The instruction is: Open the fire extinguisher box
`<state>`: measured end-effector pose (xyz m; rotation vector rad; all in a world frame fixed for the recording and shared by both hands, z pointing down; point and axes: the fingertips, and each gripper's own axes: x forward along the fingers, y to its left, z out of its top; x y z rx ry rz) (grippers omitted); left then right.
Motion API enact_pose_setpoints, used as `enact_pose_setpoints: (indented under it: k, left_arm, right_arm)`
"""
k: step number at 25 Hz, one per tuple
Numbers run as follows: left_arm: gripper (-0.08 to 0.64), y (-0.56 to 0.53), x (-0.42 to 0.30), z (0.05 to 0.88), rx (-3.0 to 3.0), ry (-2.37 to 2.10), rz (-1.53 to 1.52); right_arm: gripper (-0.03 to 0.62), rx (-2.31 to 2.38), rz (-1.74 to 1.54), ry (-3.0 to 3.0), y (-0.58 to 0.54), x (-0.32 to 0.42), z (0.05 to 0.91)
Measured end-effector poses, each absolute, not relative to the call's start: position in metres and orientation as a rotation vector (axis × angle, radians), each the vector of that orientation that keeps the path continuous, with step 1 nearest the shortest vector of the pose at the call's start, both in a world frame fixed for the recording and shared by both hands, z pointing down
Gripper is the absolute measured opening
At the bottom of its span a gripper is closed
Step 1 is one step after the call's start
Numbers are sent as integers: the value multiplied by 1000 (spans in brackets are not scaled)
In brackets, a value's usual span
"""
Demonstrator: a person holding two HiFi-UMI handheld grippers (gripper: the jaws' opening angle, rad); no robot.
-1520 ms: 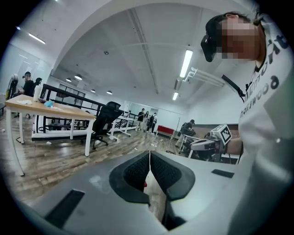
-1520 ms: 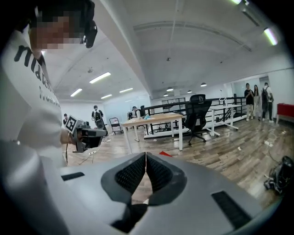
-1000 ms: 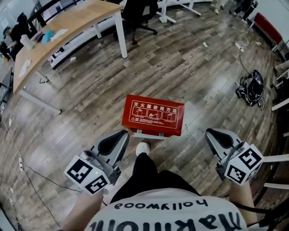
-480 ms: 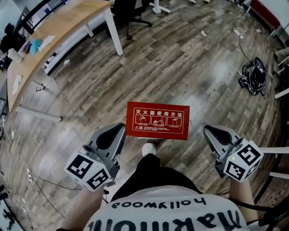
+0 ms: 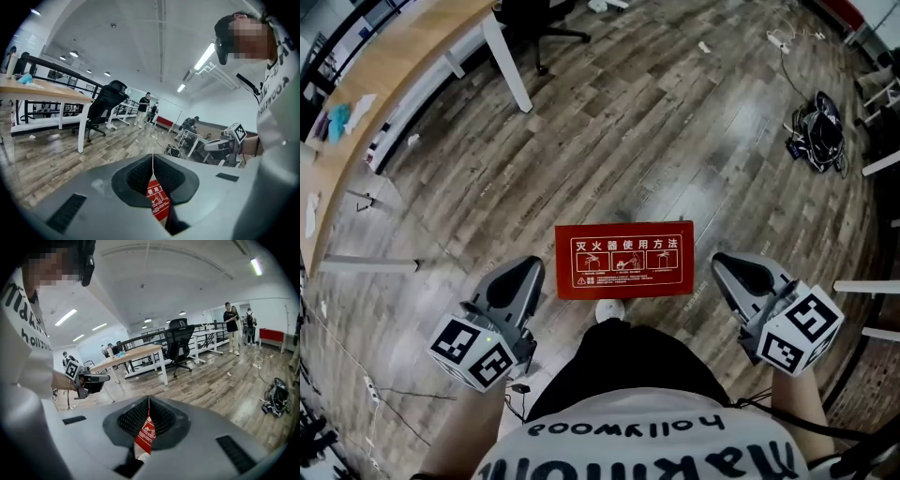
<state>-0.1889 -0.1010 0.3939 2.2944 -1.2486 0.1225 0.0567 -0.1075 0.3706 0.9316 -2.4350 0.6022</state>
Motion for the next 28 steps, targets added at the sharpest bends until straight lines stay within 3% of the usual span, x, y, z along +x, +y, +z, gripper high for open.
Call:
enact_pose_setpoints:
  k: [9,10,11,12,13,20,28]
  left_arm:
    - [19,-93,-154,442,2203,-933,-93]
    - [82,-89,-151,453,2166,-934,-93]
    - [225,-85,-148,465,2123,-943,-85]
    - [300,-80,-144,480,2078,-949,-72]
    - [312,-73,-141,497,2028,-947,-57]
    - [324,-8,-130,636,1497,-951,-107]
    - [324,-17,-109,690,1375,-779,-163]
  right_arm:
    - [9,954,851,-2289,-103,73,421]
    - [9,932,865,-2282,-102,71,426]
    - [9,913,872,-2272,-103,70,432]
    - [9,896,876,-2265,-104,68,439]
    - [9,880,884,-2260,-106,67,445]
    - [9,775,942,-2217,-101,72,480]
    - [9,760,966,-2179,-98,93,497]
